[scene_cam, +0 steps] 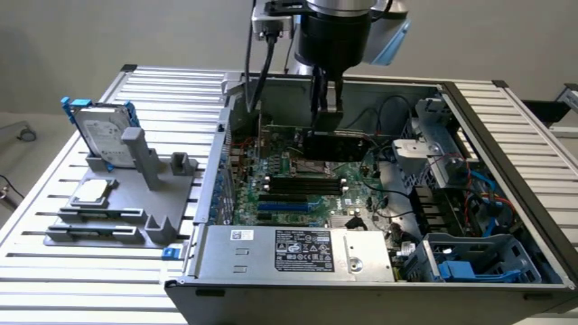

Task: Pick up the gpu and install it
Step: 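Insert the gpu into the slot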

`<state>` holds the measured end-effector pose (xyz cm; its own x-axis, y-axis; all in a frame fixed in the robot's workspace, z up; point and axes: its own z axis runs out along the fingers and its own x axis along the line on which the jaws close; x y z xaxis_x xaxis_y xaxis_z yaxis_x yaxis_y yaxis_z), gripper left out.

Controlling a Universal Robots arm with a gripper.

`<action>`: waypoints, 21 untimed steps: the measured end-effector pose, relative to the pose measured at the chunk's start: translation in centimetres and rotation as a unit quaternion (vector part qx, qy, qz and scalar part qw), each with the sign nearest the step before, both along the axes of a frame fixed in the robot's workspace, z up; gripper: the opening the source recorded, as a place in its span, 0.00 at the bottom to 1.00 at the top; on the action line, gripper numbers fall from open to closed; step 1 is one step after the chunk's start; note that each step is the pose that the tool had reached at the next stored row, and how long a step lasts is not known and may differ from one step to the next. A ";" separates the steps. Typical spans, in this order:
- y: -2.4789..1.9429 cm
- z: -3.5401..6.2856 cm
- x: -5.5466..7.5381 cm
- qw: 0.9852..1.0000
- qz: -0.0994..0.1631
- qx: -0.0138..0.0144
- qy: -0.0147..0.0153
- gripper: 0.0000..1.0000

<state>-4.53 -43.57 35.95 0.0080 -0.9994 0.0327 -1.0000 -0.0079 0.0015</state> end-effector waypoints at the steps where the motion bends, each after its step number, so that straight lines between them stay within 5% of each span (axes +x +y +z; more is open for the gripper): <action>1: 0.00 -0.11 -0.2 1.000 0.002 0.001 0.000 0.27; 8: -0.07 -0.30 -0.5 1.000 0.003 0.001 0.000 0.27; 14: -0.12 -1.36 -2.2 1.000 0.003 0.001 0.000 0.27; 21: -0.66 -2.63 -2.6 1.000 0.003 0.001 0.000 0.27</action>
<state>-7.10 -44.23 33.33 0.0133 -0.9994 0.0306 -0.9999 -0.0133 0.0011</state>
